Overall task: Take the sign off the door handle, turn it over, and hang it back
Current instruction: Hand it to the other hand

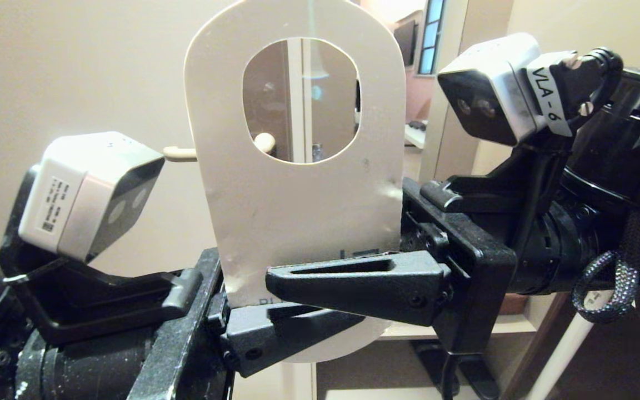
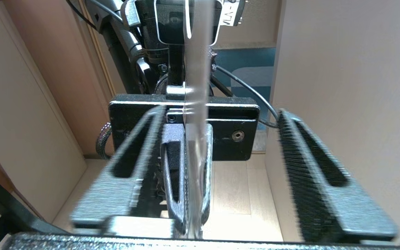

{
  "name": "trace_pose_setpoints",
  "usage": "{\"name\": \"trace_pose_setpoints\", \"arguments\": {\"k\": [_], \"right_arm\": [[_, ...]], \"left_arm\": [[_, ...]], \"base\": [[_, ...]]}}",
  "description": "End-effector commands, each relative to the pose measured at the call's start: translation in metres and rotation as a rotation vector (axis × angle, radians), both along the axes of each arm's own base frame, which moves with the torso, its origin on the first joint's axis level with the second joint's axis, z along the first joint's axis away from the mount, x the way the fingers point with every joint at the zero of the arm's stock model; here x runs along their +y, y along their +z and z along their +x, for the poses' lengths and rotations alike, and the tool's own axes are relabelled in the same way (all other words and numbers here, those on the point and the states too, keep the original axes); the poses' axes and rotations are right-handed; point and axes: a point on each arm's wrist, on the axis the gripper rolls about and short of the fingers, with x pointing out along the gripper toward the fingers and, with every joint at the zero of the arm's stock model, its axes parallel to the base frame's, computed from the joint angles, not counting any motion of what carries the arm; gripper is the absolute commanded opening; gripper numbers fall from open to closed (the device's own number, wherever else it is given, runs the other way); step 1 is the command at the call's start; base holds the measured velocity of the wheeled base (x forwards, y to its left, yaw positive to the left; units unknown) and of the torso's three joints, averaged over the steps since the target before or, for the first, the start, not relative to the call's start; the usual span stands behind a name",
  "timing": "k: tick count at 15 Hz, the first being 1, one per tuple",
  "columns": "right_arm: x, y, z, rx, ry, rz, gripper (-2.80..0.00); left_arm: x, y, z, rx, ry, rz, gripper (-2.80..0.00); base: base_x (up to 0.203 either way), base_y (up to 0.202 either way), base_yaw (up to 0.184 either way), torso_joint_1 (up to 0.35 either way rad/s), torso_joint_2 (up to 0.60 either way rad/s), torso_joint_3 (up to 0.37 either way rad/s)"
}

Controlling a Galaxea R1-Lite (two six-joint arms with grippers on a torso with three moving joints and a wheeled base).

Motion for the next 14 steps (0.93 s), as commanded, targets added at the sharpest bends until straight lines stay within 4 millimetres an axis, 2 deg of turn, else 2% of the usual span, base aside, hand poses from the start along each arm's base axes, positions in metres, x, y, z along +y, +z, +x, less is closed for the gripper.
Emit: {"name": "trace_pose_setpoints", "arguments": {"k": [1, 8, 14], "right_arm": [[-0.003, -0.001, -0.002, 0.0, -0.005, 0.003, 0.0], [-0.018, 0.0, 0.0, -0.001, -0.054, 0.007, 0.0], [-0.044, -0.006, -0.004, 0.014, -0.111, -0.008, 0.0]], "left_arm": [[0.003, -0.002, -0.003, 0.003, -0.003, 0.0, -2.8], [0.016, -0.01, -0.003, 0.017, 0.037, 0.015, -2.8], [0.025, -0.009, 0.004, 0.025, 0.096, 0.007, -2.8]], "base": [[0.0, 0.0, 0.0, 0.0, 0.0, 0.0], [0.0, 0.0, 0.0, 0.0, 0.0, 0.0], [0.0, 0.0, 0.0, 0.0, 0.0, 0.0]]}}
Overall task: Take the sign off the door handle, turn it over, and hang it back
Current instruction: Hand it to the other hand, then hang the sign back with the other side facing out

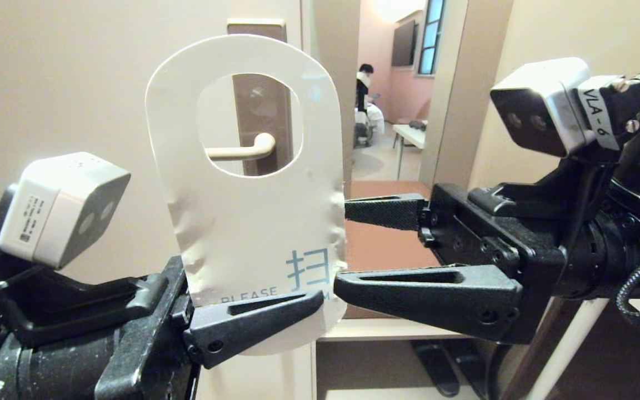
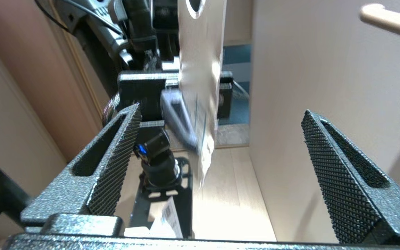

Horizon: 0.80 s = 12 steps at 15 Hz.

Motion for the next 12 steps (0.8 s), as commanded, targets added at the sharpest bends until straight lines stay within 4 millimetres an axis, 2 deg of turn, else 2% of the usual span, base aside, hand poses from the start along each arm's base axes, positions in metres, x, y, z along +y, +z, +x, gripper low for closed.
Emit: {"name": "trace_pose_setpoints", "arguments": {"k": [1, 6, 10, 11, 12], "right_arm": [[-0.014, 0.001, -0.006, -0.006, -0.021, 0.007, 0.0], [-0.041, -0.005, -0.009, 0.004, -0.093, -0.001, 0.0], [-0.05, -0.01, -0.017, 0.01, -0.106, -0.008, 0.0], [-0.051, -0.011, -0.018, 0.01, -0.108, -0.011, -2.8], [-0.051, -0.011, -0.018, 0.009, -0.112, -0.011, -2.8]], "left_arm": [[0.002, 0.001, 0.001, -0.004, 0.009, -0.006, -2.8], [0.002, 0.0, 0.001, -0.002, 0.009, -0.004, -2.8], [0.003, -0.001, 0.0, -0.002, 0.01, -0.002, -2.8], [0.003, 0.0, 0.0, -0.004, 0.009, -0.004, -2.8], [0.004, 0.0, -0.001, -0.006, 0.008, -0.007, -2.8]], "base": [[0.0, 0.0, 0.0, 0.0, 0.0, 0.0], [0.0, 0.0, 0.0, 0.0, 0.0, 0.0], [0.0, 0.0, 0.0, 0.0, 0.0, 0.0], [0.0, 0.0, 0.0, 0.0, 0.0, 0.0], [0.0, 0.0, 0.0, 0.0, 0.0, 0.0]]}}
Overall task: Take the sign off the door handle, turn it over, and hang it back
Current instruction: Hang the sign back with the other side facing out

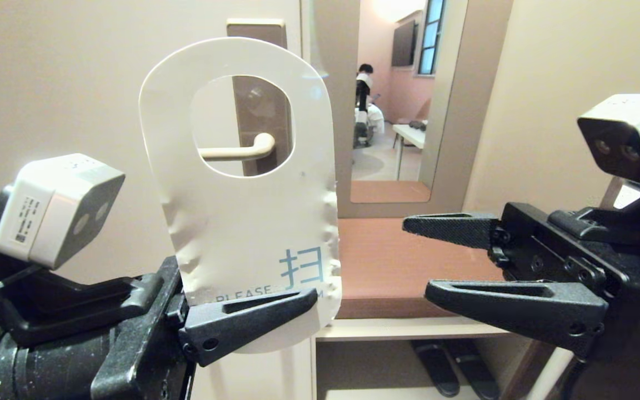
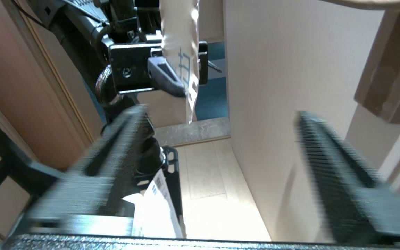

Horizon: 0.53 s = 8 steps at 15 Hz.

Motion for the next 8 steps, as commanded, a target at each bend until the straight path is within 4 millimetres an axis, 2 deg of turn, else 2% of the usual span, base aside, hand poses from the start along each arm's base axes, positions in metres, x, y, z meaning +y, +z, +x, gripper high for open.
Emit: {"name": "trace_pose_setpoints", "arguments": {"k": [1, 4, 6, 8], "right_arm": [[-0.004, 0.0, -0.002, -0.009, -0.011, 0.003, -2.8], [-0.017, -0.013, 0.005, -0.064, -0.173, -0.047, -2.8], [-0.028, -0.018, -0.003, -0.066, -0.301, -0.055, -2.8], [-0.039, -0.035, -0.016, -0.035, -0.43, -0.087, -2.8]], "left_arm": [[0.003, 0.001, -0.003, -0.006, -0.003, -0.007, -2.8], [0.009, 0.001, -0.008, -0.015, -0.002, -0.017, -2.8], [0.015, 0.003, -0.014, -0.028, -0.002, -0.029, -2.8], [0.019, 0.003, -0.018, -0.037, -0.001, -0.036, -2.8]], "base": [[0.0, 0.0, 0.0, 0.0, 0.0, 0.0], [0.0, 0.0, 0.0, 0.0, 0.0, 0.0], [0.0, 0.0, 0.0, 0.0, 0.0, 0.0], [0.0, 0.0, 0.0, 0.0, 0.0, 0.0]]}}
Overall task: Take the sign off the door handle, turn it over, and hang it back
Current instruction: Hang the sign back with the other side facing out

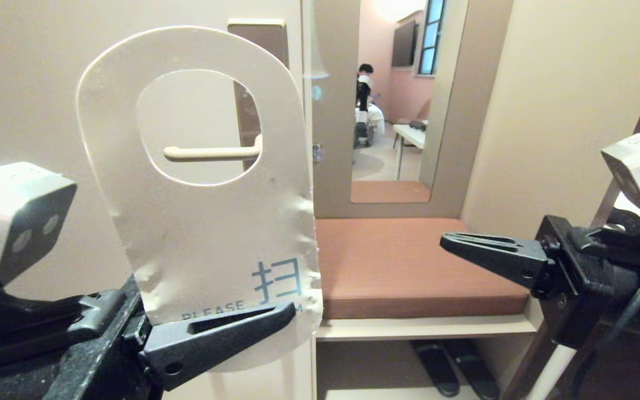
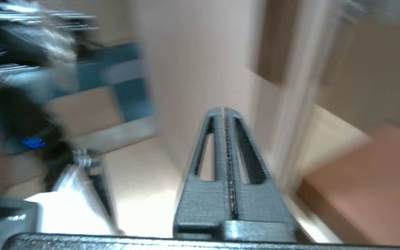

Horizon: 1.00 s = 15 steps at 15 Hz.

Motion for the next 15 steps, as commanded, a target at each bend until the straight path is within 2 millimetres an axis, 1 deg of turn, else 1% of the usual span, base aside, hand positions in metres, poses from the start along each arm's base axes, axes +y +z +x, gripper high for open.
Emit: {"name": "trace_pose_setpoints", "arguments": {"k": [1, 3, 5, 7, 9, 10, 11, 14, 15], "right_arm": [[-0.017, -0.015, -0.02, 0.015, -0.139, -0.015, -2.8], [-0.032, -0.027, -0.035, 0.024, -0.232, -0.029, -2.8], [-0.05, -0.042, -0.041, 0.033, -0.332, -0.066, -2.8], [-0.066, -0.058, -0.051, 0.031, -0.412, -0.122, -2.8], [-0.079, -0.069, -0.058, 0.033, -0.501, -0.158, -2.8], [-0.087, -0.075, -0.06, 0.045, -0.596, -0.185, -2.8], [-0.091, -0.079, -0.063, 0.057, -0.678, -0.208, -2.8], [-0.097, -0.098, -0.079, 0.113, -0.79, -0.269, -2.8], [-0.099, -0.101, -0.084, 0.115, -0.841, -0.277, -2.8]], "left_arm": [[0.008, 0.003, -0.008, -0.021, -0.002, -0.024, -2.8], [0.016, -0.002, -0.015, -0.02, -0.002, -0.022, -2.8], [0.023, -0.007, -0.022, -0.018, -0.002, -0.02, -2.8], [0.026, -0.008, -0.024, -0.018, -0.002, -0.023, -2.8], [0.026, -0.008, -0.024, -0.021, -0.001, -0.024, -2.8], [0.027, -0.009, -0.025, -0.02, -0.001, -0.023, -2.8], [0.027, -0.01, -0.026, -0.018, 0.0, -0.02, -2.8], [0.029, -0.013, -0.027, -0.014, 0.0, -0.015, -2.8], [0.03, -0.014, -0.028, -0.012, 0.0, -0.014, -2.8]], "base": [[0.0, 0.0, 0.0, 0.0, 0.0, 0.0], [0.0, 0.0, 0.0, 0.0, 0.0, 0.0], [0.0, 0.0, 0.0, 0.0, 0.0, 0.0], [0.0, 0.0, 0.0, 0.0, 0.0, 0.0], [0.0, 0.0, 0.0, 0.0, 0.0, 0.0], [0.0, 0.0, 0.0, 0.0, 0.0, 0.0], [0.0, 0.0, 0.0, 0.0, 0.0, 0.0], [0.0, 0.0, 0.0, 0.0, 0.0, 0.0], [0.0, 0.0, 0.0, 0.0, 0.0, 0.0]]}}
